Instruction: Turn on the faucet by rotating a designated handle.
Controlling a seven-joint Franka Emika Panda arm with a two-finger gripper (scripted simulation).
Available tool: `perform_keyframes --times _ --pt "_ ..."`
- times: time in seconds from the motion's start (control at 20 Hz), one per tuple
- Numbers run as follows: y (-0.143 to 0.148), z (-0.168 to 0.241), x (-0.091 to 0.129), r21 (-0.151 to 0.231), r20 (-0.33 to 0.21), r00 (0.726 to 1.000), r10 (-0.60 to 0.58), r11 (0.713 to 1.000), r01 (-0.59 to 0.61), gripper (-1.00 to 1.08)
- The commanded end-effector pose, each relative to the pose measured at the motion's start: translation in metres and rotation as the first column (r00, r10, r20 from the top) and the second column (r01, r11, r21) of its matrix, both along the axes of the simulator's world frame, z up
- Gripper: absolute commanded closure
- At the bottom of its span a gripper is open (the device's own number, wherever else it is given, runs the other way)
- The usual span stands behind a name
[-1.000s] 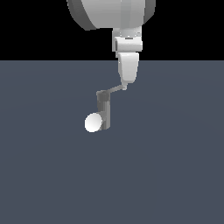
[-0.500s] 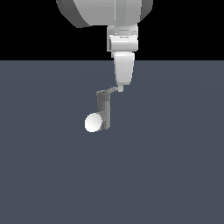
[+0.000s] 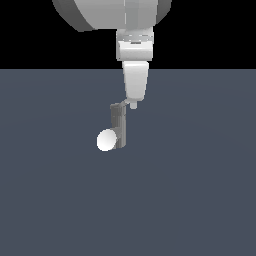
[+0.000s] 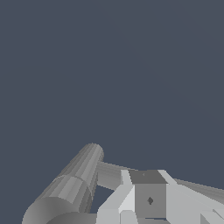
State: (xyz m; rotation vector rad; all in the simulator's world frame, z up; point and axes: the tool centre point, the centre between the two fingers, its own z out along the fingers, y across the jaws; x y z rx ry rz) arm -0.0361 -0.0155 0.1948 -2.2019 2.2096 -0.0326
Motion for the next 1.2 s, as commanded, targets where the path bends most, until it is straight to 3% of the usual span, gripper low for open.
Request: perform_keyframes --times 0.0,0.55,0.6,1.15 --pt "0.015 -0.003 -0.003 0.001 -0.008 1.0 0.008 1.0 -0.008 1.08" --pt "0.076 -0.012 -0.016 -0.001 -0.029 0.999 0.018 1.0 -0.018 1.08" --pt "0.046 -0.001 -0.007 0.002 -0.003 1.0 -0.029 1.0 0.029 1.08" --pt "0.097 -0.007 0.015 0.001 -0.019 1.0 -0.001 1.0 0.001 1.08"
